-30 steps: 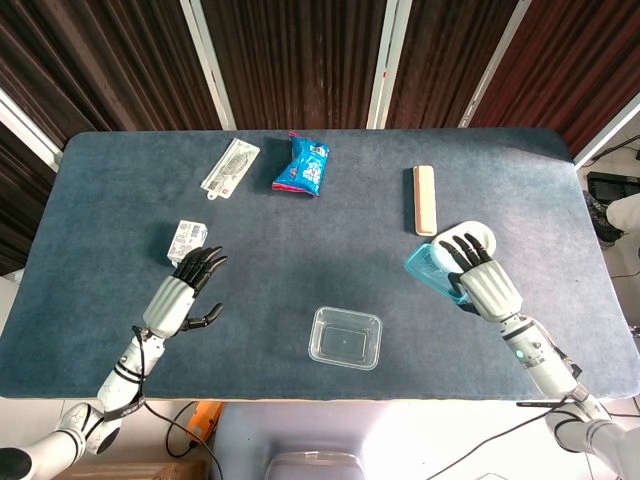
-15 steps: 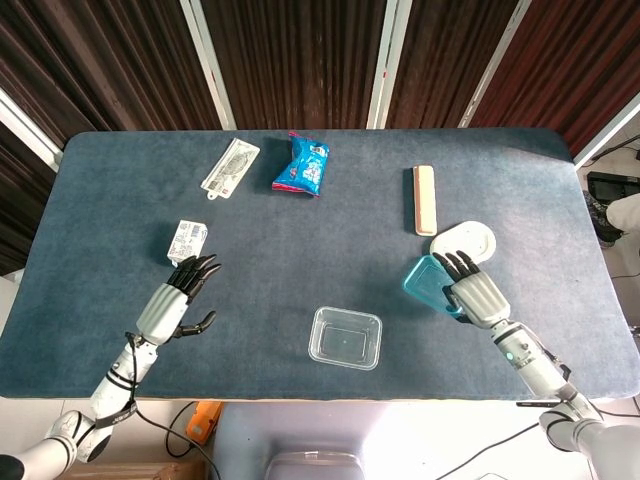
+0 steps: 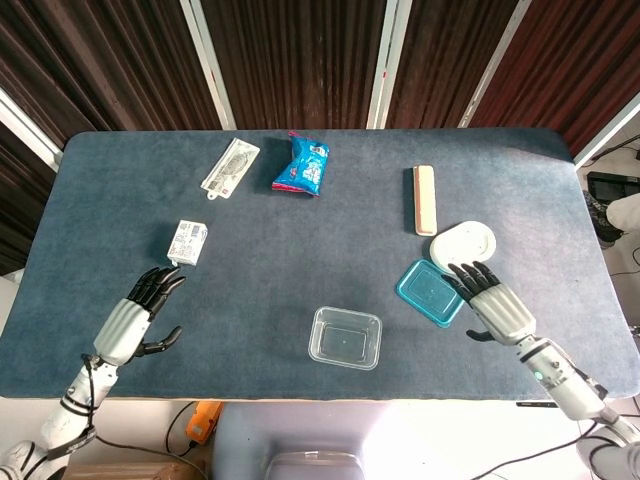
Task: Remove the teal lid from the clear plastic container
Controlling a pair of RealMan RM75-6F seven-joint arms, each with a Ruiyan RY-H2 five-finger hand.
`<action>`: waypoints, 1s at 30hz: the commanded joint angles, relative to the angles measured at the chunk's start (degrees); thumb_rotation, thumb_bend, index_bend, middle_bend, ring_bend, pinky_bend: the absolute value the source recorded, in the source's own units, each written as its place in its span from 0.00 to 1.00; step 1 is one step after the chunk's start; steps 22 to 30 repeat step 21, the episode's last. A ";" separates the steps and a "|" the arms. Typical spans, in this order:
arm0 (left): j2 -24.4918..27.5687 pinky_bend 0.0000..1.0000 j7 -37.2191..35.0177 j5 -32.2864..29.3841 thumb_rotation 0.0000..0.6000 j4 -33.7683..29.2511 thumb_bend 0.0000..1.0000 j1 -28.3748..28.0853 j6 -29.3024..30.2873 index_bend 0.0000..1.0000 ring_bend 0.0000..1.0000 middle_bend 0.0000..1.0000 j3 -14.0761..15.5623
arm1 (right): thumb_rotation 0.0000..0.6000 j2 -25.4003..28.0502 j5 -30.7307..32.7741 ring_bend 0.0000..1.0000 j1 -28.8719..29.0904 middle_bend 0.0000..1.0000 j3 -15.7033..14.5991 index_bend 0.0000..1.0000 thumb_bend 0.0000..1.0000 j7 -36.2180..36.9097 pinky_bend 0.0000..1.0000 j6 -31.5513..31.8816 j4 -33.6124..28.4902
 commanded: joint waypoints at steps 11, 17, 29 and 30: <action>17.40 0.00 32.62 -6.47 1.00 -28.01 0.37 18.79 9.50 0.00 0.00 0.00 5.09 | 1.00 12.07 7.57 0.00 -24.11 0.00 0.18 0.00 0.17 -16.04 0.00 27.46 -26.58; 17.67 0.00 31.91 -5.92 1.00 -27.91 0.37 19.56 8.09 0.00 0.00 0.00 4.00 | 1.00 12.47 7.62 0.00 -24.47 0.00 1.81 0.00 0.17 -14.11 0.00 26.25 -25.86; 18.36 0.00 30.93 -4.72 1.00 -28.06 0.37 19.27 5.83 0.00 0.00 0.00 4.03 | 1.00 12.82 7.98 0.00 -24.17 0.00 2.45 0.00 0.17 -13.65 0.00 23.90 -26.01; 18.36 0.00 30.93 -4.72 1.00 -28.06 0.37 19.27 5.83 0.00 0.00 0.00 4.03 | 1.00 12.82 7.98 0.00 -24.17 0.00 2.45 0.00 0.17 -13.65 0.00 23.90 -26.01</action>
